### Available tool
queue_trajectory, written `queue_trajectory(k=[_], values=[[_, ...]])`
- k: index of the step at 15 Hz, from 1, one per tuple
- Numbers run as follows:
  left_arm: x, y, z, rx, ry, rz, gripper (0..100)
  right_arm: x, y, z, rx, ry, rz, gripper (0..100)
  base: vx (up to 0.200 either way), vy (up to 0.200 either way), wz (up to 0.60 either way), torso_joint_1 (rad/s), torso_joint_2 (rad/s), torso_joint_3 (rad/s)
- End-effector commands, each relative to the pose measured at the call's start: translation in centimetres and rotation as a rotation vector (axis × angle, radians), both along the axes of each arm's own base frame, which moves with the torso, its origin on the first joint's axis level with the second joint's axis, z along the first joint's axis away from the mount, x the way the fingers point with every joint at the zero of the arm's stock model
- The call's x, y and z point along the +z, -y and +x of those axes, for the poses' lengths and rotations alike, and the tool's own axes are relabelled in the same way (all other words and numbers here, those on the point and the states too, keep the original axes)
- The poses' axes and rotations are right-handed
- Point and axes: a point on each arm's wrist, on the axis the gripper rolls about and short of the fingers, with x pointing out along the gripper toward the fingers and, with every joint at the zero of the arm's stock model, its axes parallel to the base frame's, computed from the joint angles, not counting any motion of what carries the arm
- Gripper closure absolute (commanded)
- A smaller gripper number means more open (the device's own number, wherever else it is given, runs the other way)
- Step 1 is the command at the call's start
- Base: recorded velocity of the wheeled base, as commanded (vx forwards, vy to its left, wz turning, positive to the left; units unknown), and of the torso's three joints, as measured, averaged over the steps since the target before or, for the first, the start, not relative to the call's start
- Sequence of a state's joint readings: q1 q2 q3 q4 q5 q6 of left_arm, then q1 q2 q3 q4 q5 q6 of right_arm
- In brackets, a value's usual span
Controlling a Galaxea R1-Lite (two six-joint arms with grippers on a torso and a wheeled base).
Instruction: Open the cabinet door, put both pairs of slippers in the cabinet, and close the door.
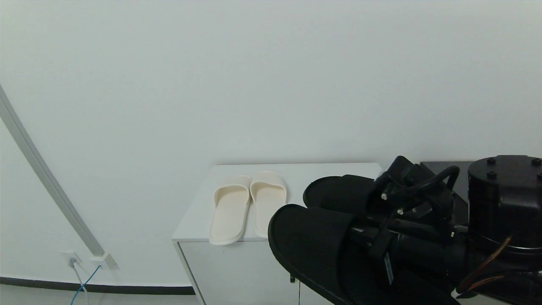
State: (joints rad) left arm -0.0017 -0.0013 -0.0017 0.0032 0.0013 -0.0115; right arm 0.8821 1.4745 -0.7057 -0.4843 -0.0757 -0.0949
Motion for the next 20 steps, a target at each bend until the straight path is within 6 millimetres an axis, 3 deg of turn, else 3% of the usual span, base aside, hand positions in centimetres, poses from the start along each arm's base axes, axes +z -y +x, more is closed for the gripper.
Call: queue_trajectory(k=[1,3,14,20], values=[[0.0,0.0,0.0,0.0,-0.001,-0.001,100,0.2,0.1,-0.1,-0.001,0.005,0.005,100,0.0,0.0,0.0,0.0,0.0,0.0],[0.0,0.0,0.0,0.0,-0.001,0.001,100,0.1,0.1,0.0,-0.002,0.003,0.002,100,0.0,0.0,0.0,0.0,0.0,0.0],[0.0,0.0,0.0,0.002,-0.001,-0.002,100,-1.0,0.8,-0.6,-0.006,-0.025,-0.02,100,-0.2,0.0,0.0,0.002,0.0,0.003],[0.0,0.0,0.0,0.002,-0.001,0.002,100,-2.2,1.8,-0.8,-0.008,-0.064,-0.044,100,0.0,0.0,0.0,0.0,0.0,0.0]])
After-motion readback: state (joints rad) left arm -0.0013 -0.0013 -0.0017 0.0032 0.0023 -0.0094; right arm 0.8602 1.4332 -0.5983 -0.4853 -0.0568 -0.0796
